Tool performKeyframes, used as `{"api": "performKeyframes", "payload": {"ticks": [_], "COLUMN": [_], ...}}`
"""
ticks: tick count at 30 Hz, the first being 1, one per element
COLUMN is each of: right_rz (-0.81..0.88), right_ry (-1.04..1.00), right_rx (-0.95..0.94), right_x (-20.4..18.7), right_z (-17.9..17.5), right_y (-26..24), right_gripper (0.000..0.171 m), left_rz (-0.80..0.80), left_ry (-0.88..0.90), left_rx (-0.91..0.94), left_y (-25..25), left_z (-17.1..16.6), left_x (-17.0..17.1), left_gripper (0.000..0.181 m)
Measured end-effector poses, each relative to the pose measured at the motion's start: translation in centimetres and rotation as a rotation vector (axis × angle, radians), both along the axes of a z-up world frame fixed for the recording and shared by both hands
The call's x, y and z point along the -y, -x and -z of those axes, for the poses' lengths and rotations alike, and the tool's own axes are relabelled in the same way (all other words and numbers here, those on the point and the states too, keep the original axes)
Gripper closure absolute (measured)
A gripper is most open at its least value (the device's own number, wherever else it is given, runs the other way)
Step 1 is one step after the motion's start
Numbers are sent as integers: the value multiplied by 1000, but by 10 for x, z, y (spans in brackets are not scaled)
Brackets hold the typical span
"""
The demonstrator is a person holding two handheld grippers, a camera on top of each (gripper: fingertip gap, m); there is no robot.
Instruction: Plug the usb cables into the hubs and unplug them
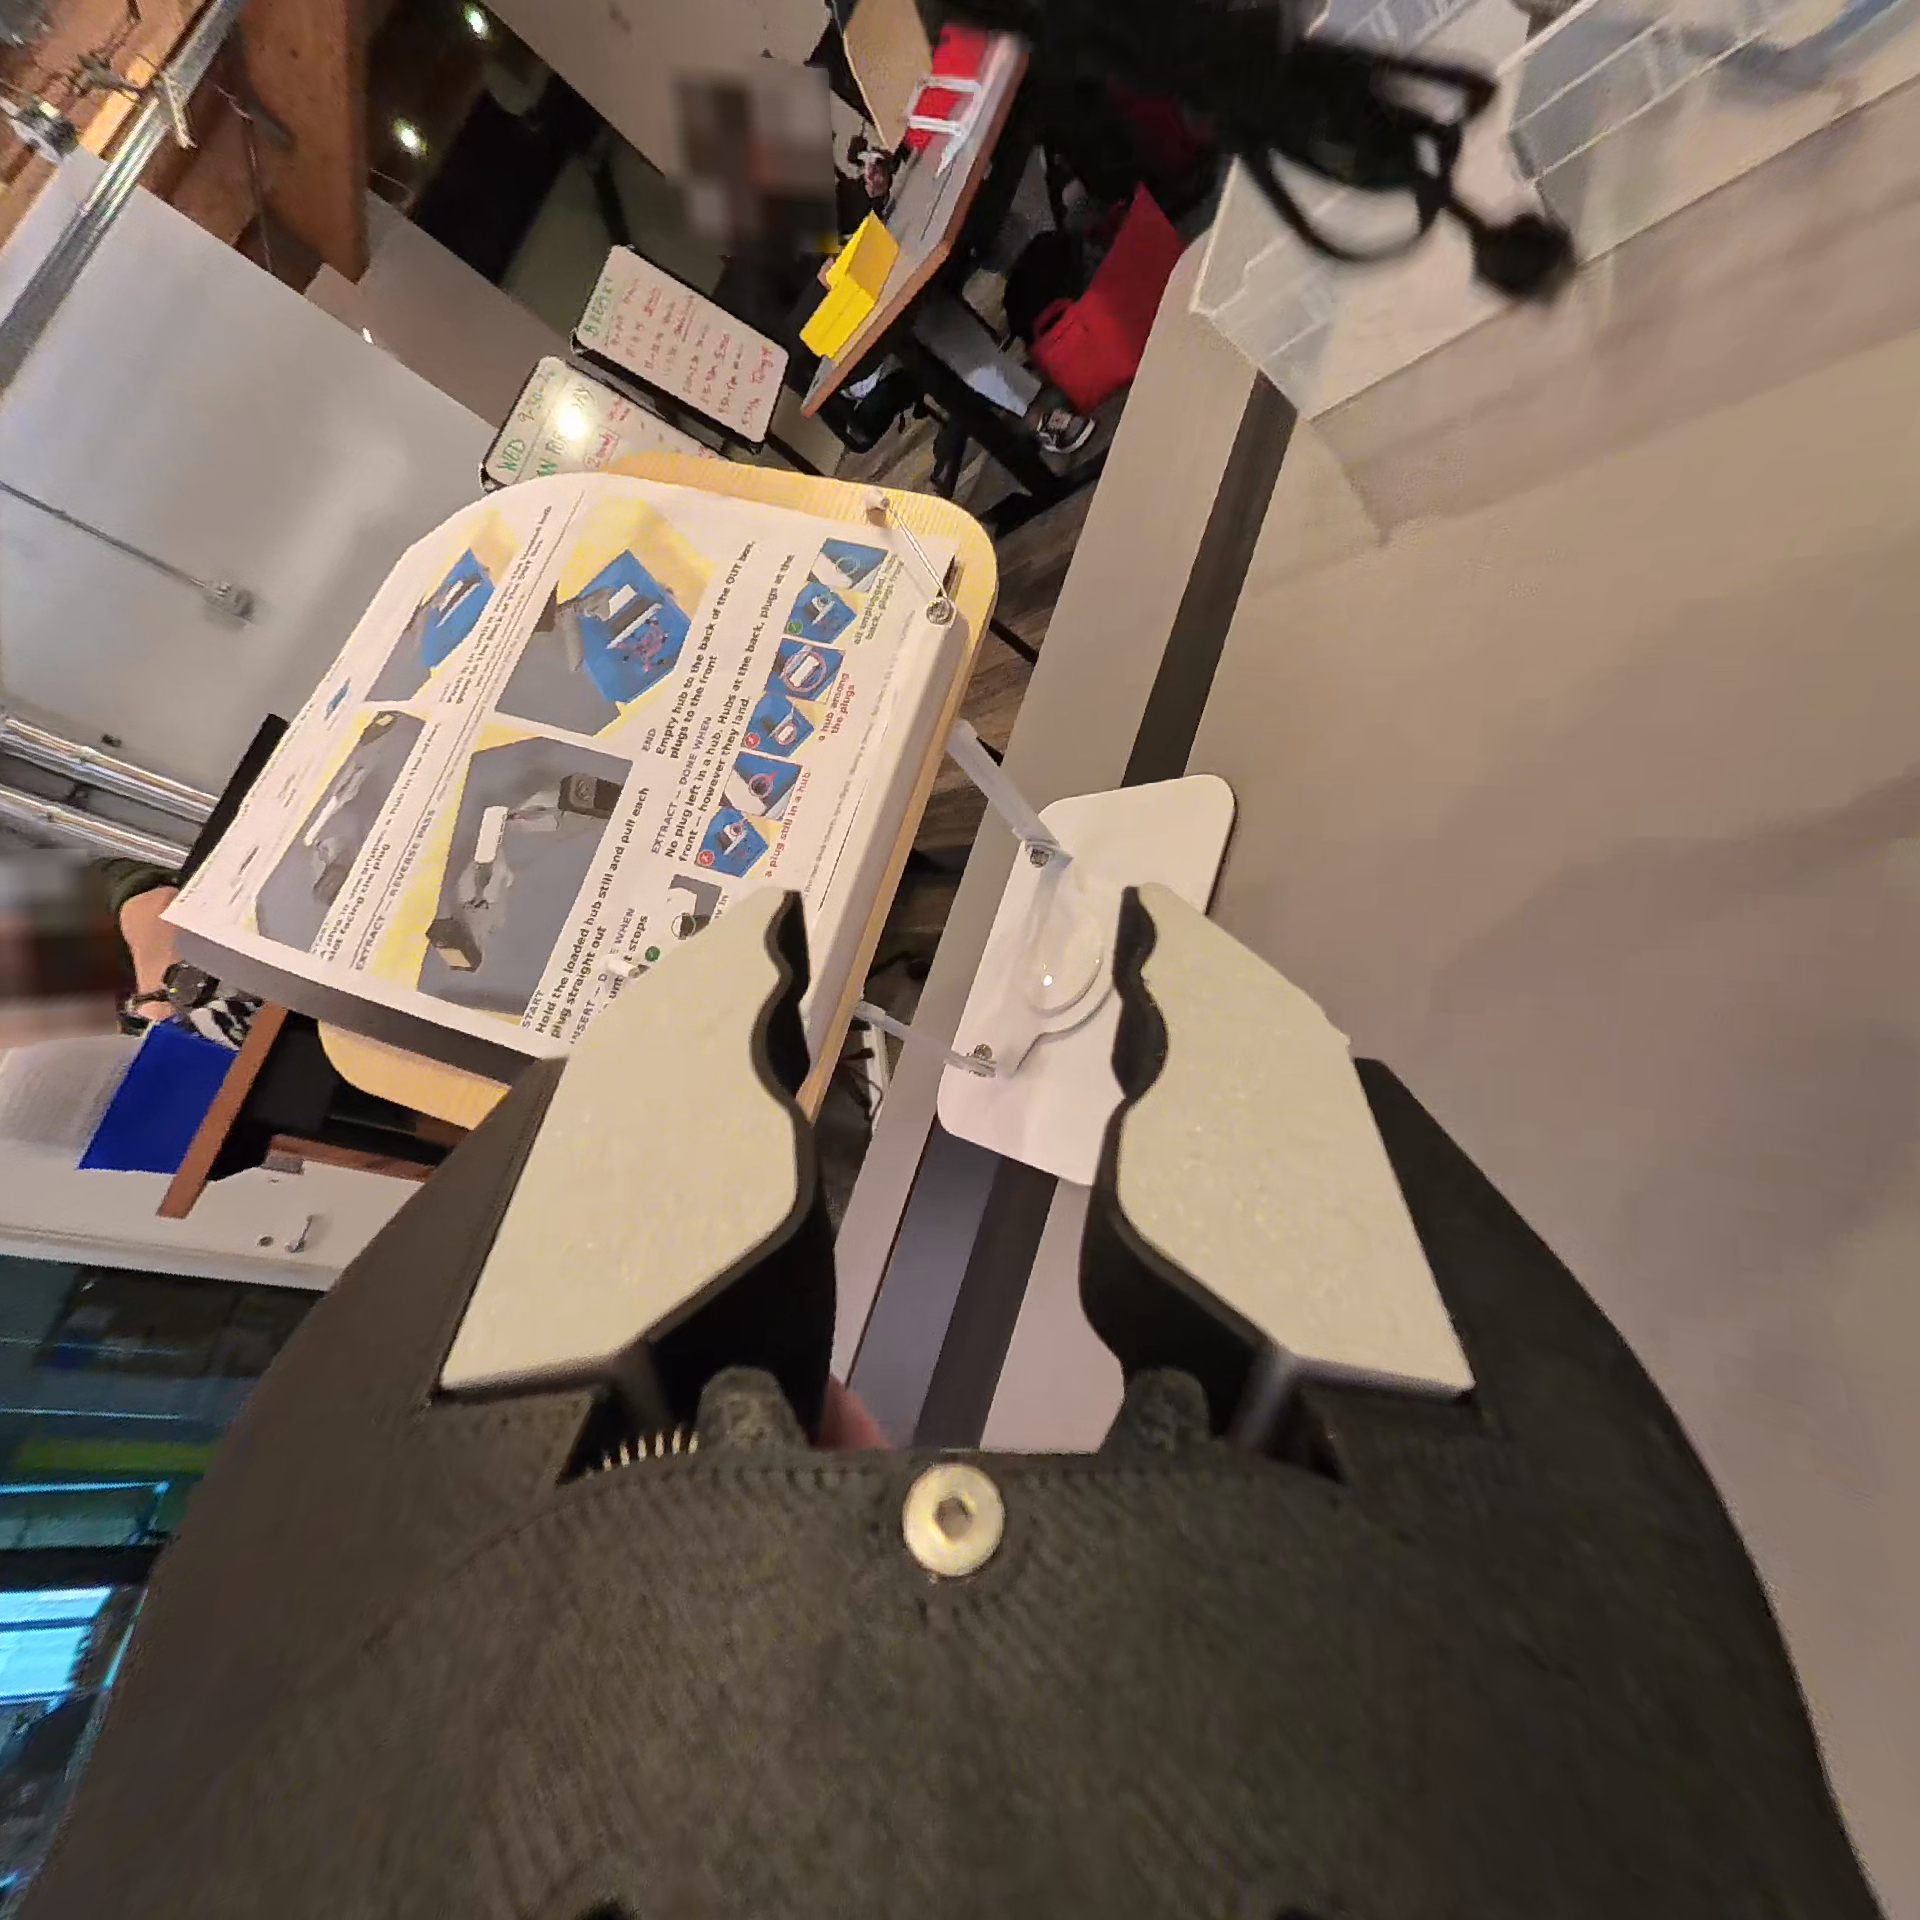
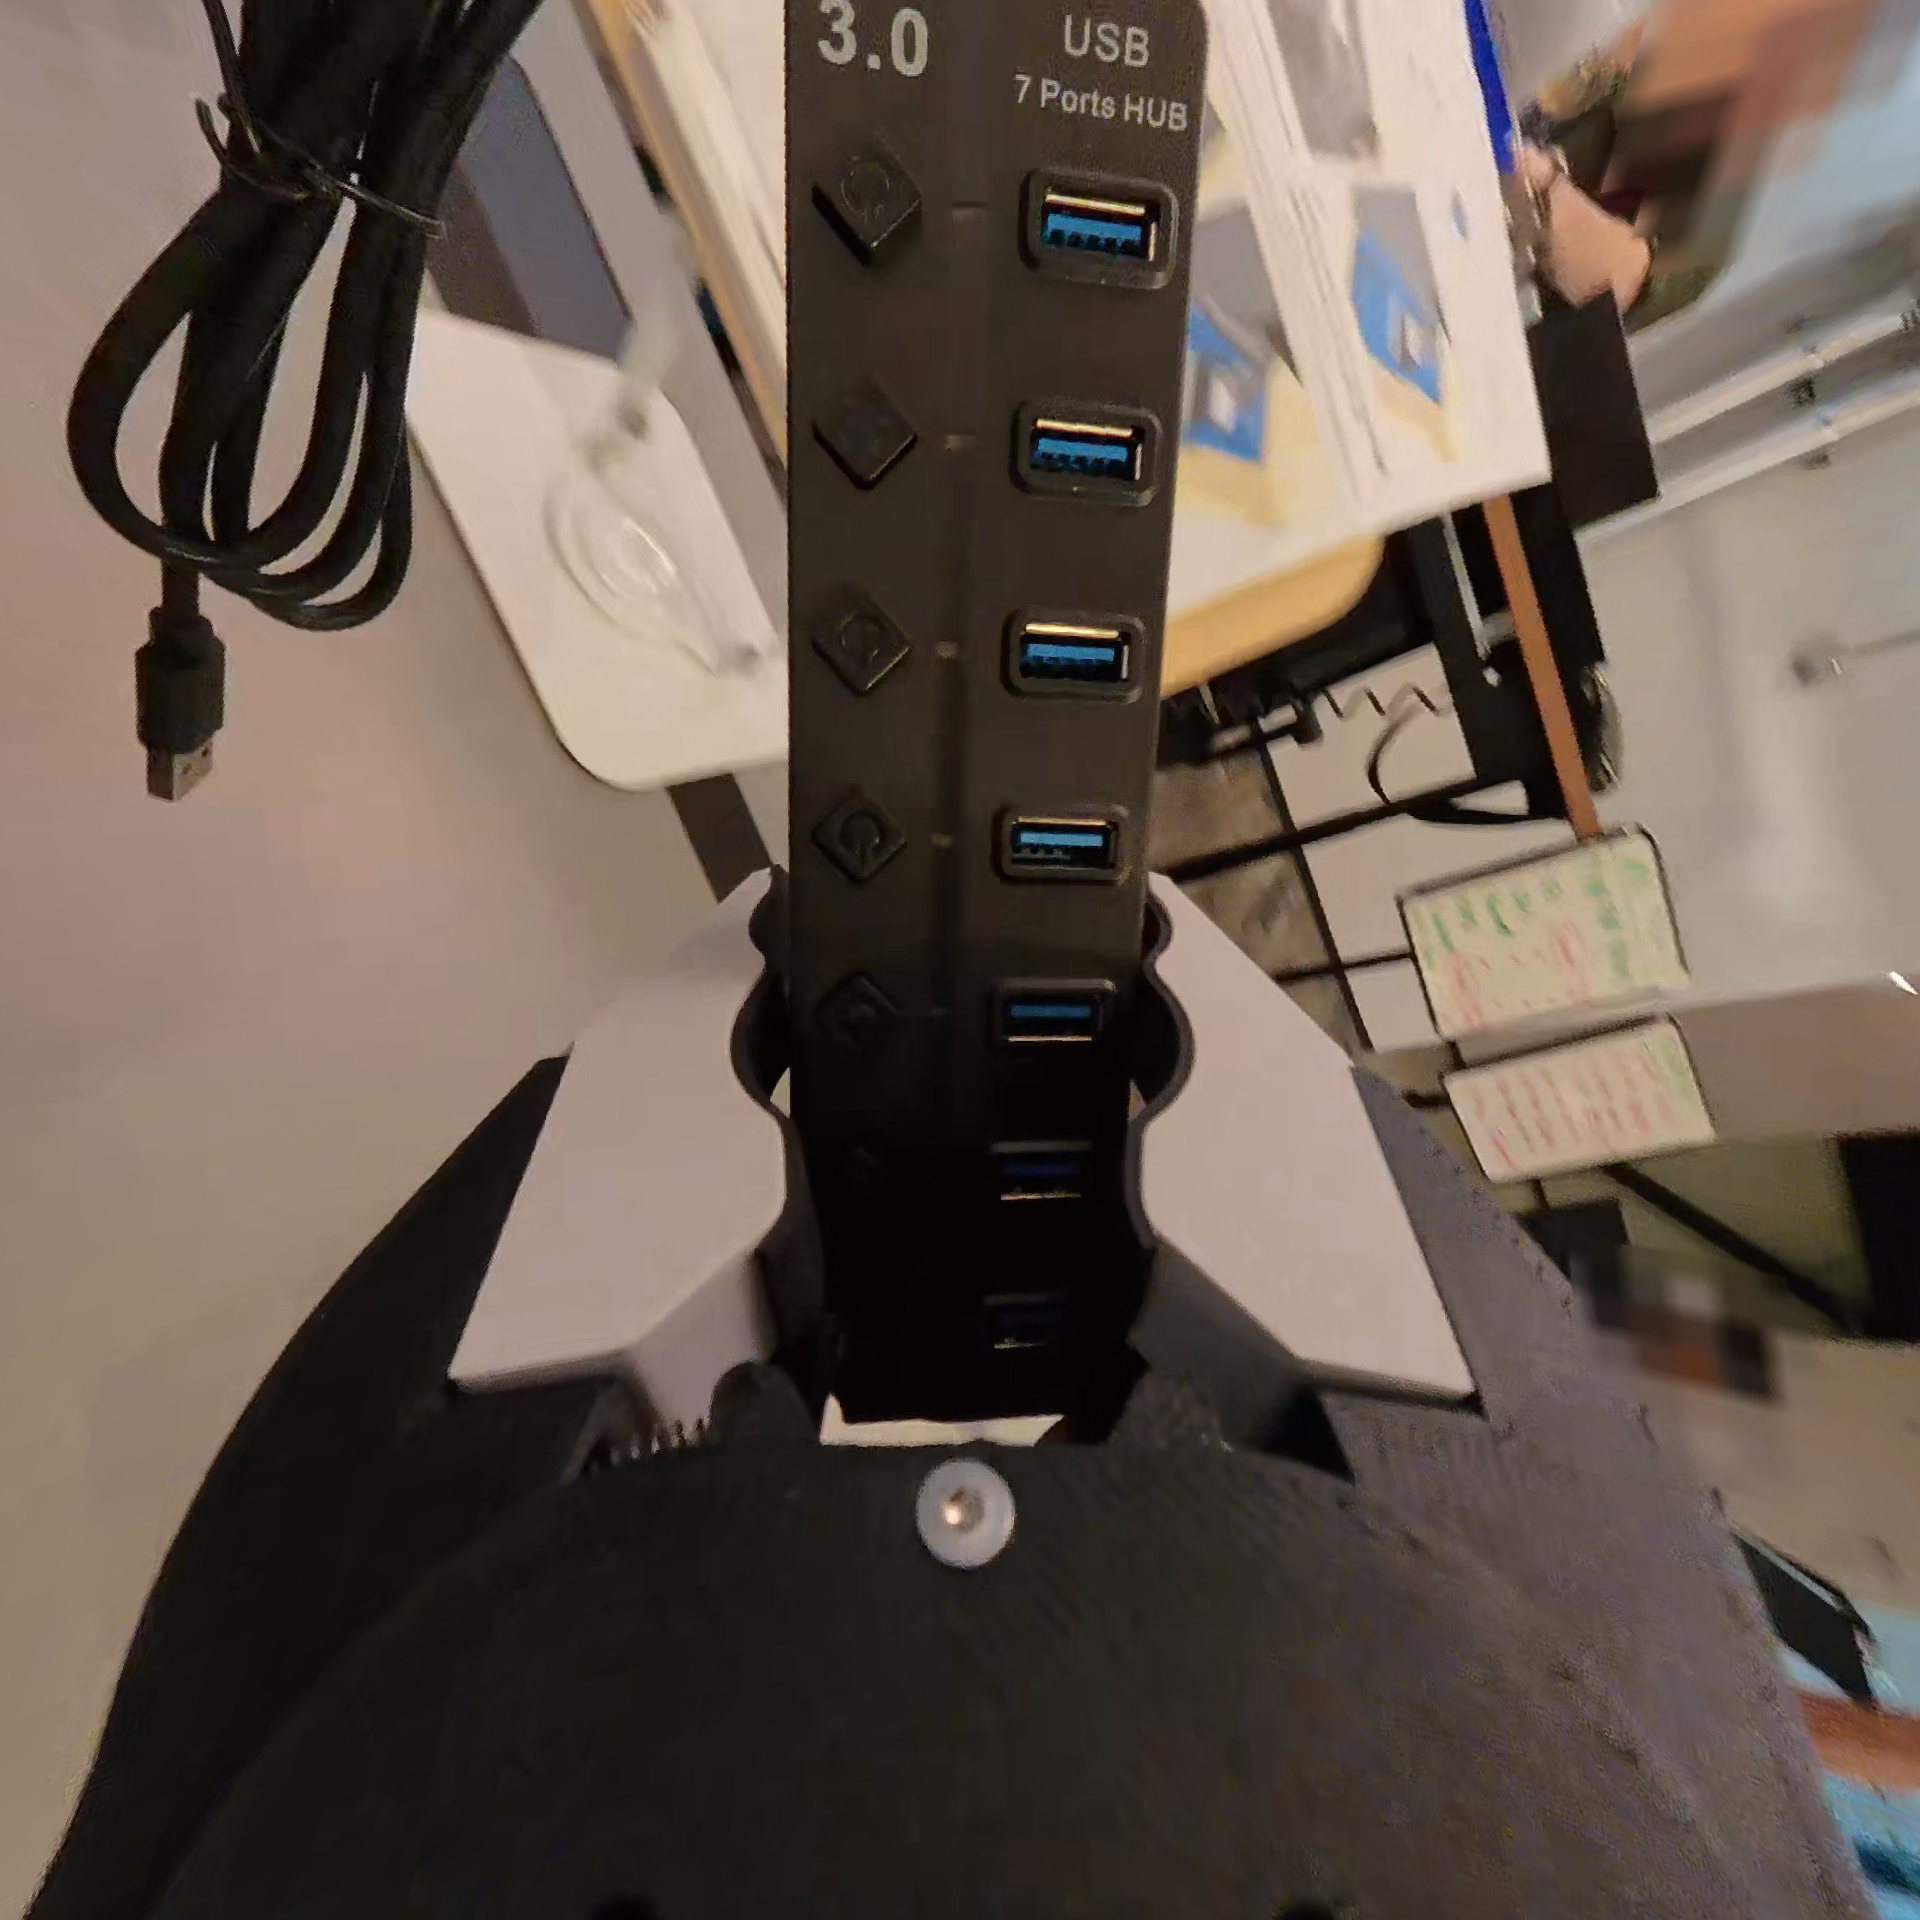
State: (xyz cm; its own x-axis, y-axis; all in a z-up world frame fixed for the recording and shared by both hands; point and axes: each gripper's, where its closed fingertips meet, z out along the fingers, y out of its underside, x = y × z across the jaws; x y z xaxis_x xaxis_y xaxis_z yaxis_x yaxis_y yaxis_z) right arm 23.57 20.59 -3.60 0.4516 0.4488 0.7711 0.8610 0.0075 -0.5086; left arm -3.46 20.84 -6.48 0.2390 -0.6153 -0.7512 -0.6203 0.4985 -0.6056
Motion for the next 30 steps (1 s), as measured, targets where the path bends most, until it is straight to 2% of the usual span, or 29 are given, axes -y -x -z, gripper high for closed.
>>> {"api": "performKeyframes", "payload": {"ticks": [8,14,22,25,30], "right_rz": [349,500,476,407,309], "right_ry": [-72,-38,75,124,254], "right_rx": [238,436,615,663,628], "right_x": [7,-3,-35,-42,-49], "right_z": [-47,-30,50,78,121], "right_y": [-179,-265,-314,-310,-294], "right_gripper": [109,108,108,108,109], "left_rz": [22,8,5,15,20], "left_ry": [18,9,12,23,38], "left_rx": [12,-29,-50,-34,-31], "left_y": [-1,-5,-6,-5,-5], "left_z": [5,13,19,18,21], "left_x": [-2,-5,-7,-7,-9], "left_gripper": [126,127,127,127,127]}}
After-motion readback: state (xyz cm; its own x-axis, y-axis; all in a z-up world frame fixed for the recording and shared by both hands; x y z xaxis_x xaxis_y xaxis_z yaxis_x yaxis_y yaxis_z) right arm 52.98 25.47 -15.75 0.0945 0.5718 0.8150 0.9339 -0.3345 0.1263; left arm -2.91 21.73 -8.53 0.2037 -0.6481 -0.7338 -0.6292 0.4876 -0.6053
